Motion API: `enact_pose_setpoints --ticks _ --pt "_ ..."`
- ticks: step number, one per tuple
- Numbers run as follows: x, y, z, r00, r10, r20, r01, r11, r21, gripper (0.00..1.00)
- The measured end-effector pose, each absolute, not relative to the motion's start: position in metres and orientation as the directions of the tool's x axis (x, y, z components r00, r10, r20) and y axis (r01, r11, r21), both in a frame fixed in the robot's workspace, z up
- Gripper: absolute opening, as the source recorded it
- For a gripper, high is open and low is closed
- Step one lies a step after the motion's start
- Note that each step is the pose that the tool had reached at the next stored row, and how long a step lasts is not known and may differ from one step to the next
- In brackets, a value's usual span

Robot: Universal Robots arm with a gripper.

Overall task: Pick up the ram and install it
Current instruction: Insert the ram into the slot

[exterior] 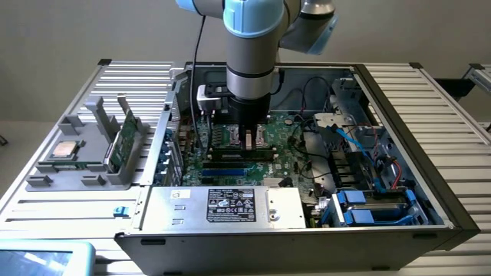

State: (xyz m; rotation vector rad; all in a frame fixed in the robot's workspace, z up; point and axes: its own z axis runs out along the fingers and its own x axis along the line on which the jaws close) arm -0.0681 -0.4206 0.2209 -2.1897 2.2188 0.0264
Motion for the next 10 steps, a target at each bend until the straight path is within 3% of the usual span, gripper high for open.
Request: enact_pose_setpoints --ticks 10 --pt "-0.0681 -0.4206 0.222 -0.014 -0.999 -0.029 -1.0 0.014 -0.004 0.19"
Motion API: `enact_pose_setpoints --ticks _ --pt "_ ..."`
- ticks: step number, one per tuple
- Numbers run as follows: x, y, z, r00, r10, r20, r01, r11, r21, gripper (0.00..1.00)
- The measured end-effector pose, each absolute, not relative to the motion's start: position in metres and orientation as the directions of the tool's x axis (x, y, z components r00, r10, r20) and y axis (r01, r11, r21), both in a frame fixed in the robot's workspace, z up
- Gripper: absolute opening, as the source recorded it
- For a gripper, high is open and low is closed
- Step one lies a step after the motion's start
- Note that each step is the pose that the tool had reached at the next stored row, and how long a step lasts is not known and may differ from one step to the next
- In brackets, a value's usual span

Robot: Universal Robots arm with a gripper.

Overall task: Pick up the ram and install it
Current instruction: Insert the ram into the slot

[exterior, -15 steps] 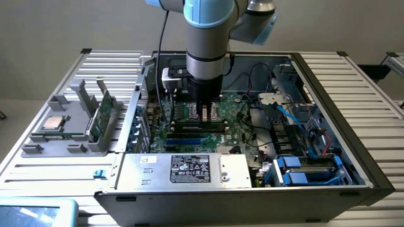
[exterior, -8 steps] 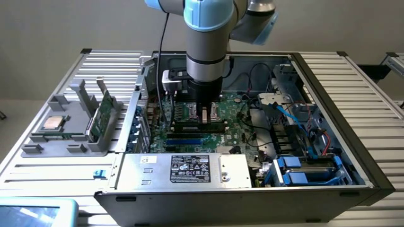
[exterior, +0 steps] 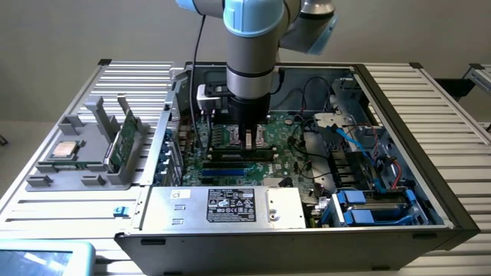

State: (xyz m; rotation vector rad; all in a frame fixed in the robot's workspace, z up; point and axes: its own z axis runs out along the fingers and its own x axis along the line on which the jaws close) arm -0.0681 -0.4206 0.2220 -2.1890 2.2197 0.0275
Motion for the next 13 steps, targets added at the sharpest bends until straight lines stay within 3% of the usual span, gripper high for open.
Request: enact_pose_setpoints --ticks 8,11,13 --pt "-0.068 -0.42 0.2276 -0.014 -0.999 -0.029 -1.0 0.015 -0.004 0.21" --pt "-0.0681 -0.4198 0.2285 -0.015 -0.999 -0.029 -1.0 0.016 -0.004 0.33" --pt "-0.0681 -0.4193 0.2297 -0.016 -0.999 -0.029 -1.0 0.016 -0.004 0.33"
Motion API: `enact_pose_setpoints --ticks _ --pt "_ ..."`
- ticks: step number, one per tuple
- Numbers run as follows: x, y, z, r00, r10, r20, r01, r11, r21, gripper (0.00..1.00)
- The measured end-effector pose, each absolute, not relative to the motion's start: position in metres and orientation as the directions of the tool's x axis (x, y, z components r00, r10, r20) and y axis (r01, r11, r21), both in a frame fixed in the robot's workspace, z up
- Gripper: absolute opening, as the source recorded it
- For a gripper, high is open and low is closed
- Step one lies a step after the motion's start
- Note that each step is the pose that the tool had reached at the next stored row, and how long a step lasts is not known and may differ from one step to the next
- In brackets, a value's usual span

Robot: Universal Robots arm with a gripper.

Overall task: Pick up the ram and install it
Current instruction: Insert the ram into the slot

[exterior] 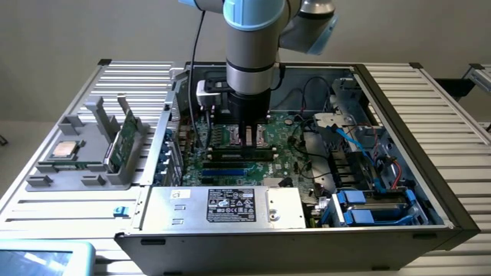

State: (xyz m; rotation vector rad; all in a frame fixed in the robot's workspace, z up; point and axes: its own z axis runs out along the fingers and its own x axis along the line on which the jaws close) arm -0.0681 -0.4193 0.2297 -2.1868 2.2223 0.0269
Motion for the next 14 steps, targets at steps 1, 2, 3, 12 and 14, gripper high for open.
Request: enact_pose_setpoints --ticks 1,2,3,12,14 --pt "-0.0681 -0.419 0.2308 -0.016 -0.999 -0.029 -1.0 0.017 -0.004 0.33" --pt "-0.0681 -0.4187 0.2321 -0.017 -0.999 -0.029 -1.0 0.017 -0.004 0.33" --pt "-0.0681 -0.4182 0.2338 -0.017 -0.999 -0.028 -1.0 0.017 -0.004 0.33" --pt "-0.0681 -0.4169 0.2404 -0.019 -1.0 -0.024 -1.0 0.019 -0.004 0.13" --pt "-0.0681 -0.4169 0.2397 -0.019 -1.0 -0.024 -1.0 0.019 -0.004 0.09"
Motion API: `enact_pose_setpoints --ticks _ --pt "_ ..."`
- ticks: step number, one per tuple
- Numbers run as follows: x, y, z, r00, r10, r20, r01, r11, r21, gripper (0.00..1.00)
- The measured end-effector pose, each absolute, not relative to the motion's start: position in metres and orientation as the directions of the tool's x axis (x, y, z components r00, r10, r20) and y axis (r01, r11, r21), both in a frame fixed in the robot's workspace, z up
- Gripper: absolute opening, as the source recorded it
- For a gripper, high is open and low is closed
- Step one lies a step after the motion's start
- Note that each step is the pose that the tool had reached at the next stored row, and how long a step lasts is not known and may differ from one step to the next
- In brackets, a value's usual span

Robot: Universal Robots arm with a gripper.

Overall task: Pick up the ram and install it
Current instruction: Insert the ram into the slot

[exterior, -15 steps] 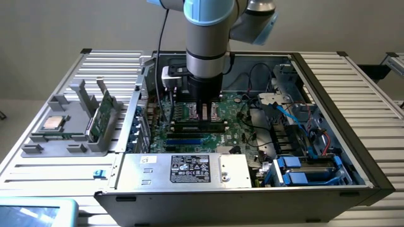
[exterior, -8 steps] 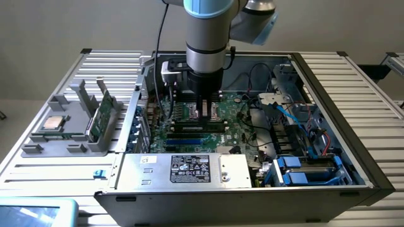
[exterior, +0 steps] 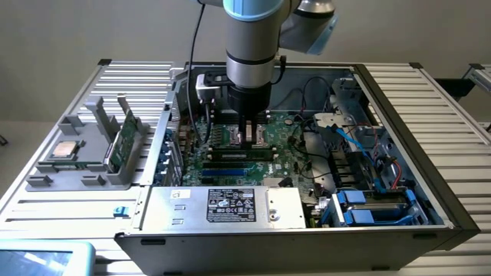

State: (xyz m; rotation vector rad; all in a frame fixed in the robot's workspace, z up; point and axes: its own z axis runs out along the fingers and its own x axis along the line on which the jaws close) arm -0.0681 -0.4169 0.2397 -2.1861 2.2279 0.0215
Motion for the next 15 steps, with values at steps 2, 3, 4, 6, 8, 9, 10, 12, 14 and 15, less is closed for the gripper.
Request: enact_pose_setpoints --ticks 2,3,4,6,8,9,10,12,14,15 --pt "-0.0681 -0.4169 0.2373 -0.019 -1.0 -0.024 -1.0 0.019 -0.004 0.09" --pt "-0.0681 -0.4169 0.2371 -0.019 -1.0 -0.024 -1.0 0.019 -0.004 0.09" --pt "-0.0682 -0.4169 0.2371 -0.019 -1.0 -0.024 -1.0 0.019 -0.004 0.09" --pt "-0.0682 -0.4169 0.2371 -0.019 -1.0 -0.024 -1.0 0.019 -0.003 0.09" --pt "-0.0681 -0.4169 0.237 -0.019 -1.0 -0.024 -1.0 0.019 -0.003 0.09" --pt "-0.0681 -0.4169 0.237 -0.019 -1.0 -0.024 -1.0 0.019 -0.003 0.09" --pt "-0.0681 -0.4169 0.2368 -0.019 -1.0 -0.024 -1.0 0.019 -0.003 0.09" --pt "-0.0681 -0.4168 0.236 -0.019 -1.0 -0.025 -1.0 0.019 -0.003 0.09" --pt "-0.0681 -0.4169 0.2346 -0.019 -1.0 -0.024 -1.0 0.019 -0.003 0.09" --pt "-0.0681 -0.4169 0.2339 -0.019 -1.0 -0.024 -1.0 0.019 -0.003 0.09"
